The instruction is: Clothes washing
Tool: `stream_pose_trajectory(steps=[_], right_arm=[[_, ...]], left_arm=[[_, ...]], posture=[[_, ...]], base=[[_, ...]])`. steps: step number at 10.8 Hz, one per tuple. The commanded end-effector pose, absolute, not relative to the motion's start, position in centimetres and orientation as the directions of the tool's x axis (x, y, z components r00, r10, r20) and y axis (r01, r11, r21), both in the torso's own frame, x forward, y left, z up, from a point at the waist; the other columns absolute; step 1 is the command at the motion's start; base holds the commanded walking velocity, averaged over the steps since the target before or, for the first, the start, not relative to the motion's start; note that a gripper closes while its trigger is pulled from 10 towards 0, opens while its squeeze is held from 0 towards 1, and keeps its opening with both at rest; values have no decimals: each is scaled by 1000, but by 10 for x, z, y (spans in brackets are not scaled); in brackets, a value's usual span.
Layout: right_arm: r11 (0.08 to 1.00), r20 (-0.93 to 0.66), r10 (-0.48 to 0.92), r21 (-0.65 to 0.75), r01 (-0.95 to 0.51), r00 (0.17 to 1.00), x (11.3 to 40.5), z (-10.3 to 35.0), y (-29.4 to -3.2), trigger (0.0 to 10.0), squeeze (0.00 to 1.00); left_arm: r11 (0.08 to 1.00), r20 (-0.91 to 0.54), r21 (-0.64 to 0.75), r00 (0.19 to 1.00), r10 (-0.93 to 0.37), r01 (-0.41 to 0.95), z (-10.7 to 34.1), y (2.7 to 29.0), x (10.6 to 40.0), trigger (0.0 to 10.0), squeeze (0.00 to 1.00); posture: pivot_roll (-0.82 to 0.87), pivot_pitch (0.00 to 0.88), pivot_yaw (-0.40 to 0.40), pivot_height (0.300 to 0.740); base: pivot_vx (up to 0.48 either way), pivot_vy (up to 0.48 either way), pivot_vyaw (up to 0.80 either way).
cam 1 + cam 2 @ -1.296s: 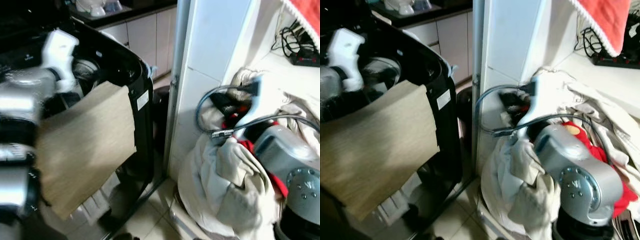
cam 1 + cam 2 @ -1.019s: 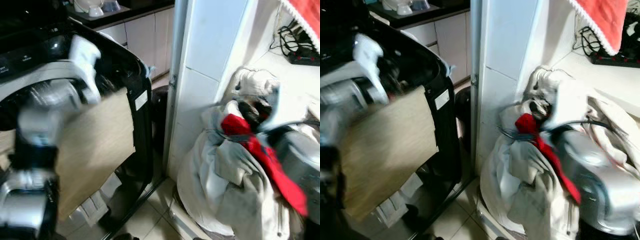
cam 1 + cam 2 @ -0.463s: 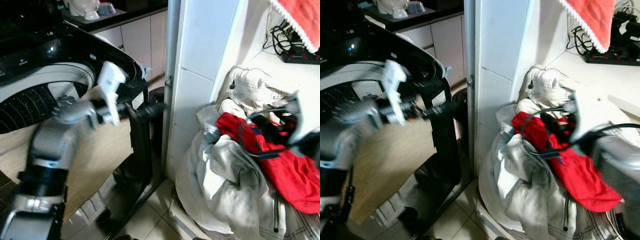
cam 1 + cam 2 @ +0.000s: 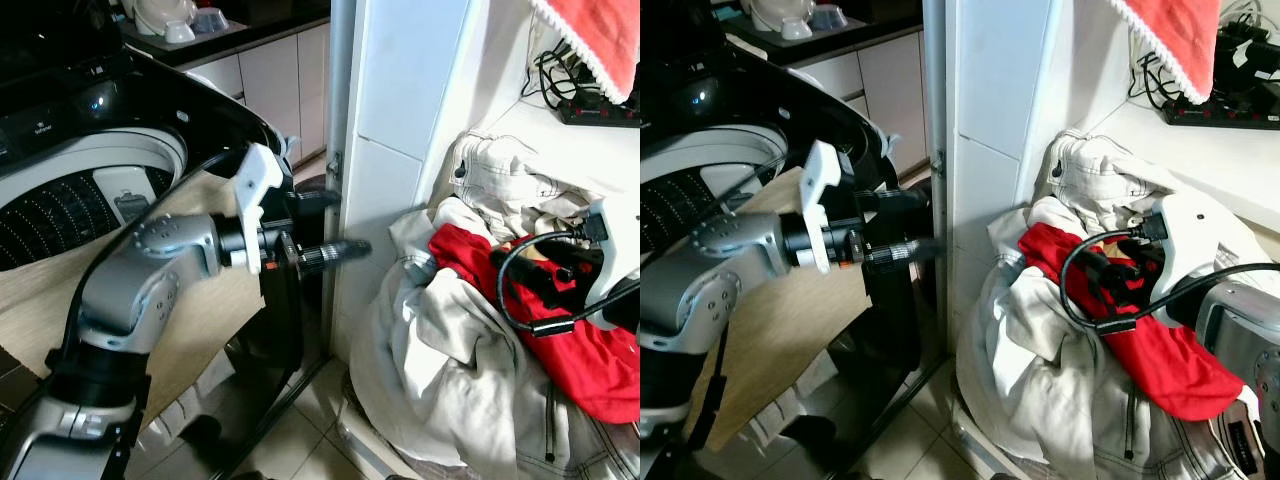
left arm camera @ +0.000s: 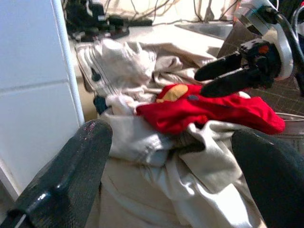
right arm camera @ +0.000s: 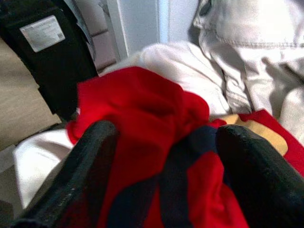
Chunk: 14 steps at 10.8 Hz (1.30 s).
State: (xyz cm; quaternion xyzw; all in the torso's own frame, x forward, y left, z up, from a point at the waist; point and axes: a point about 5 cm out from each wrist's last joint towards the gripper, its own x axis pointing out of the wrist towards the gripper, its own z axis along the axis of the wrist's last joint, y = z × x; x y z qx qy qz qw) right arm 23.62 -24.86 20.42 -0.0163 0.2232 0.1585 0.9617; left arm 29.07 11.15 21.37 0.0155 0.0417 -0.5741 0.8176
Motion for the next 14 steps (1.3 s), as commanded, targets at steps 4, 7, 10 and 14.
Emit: stream_pose_trajectory(steps=[4, 7, 10, 14], right_arm=[[949, -455, 316, 147, -280, 832, 246, 179, -258, 3529, 0], [933, -435, 350, 241, -268, 829, 248, 169, -262, 0, 0], [918, -410, 374, 291, -270, 832, 251, 166, -266, 0, 0], [912, -438, 388, 312, -268, 811, 249, 158, -269, 0, 0]], left_arm=[[298, -98, -43, 292, -951, 954, 211, 105, 281, 10000, 0], [270, -96, -62, 263, -960, 961, 212, 102, 276, 10000, 0], [264, -102, -68, 256, -961, 962, 211, 102, 275, 10000, 0], [252, -107, -77, 243, -964, 965, 210, 102, 273, 10000, 0]], posture=[[-202, 3, 32, 740], [-196, 4, 29, 740], [-194, 2, 29, 740], [-194, 5, 30, 740]], base=[[0, 0, 0], [0, 0, 0], [0, 0, 0], [0, 0, 0]])
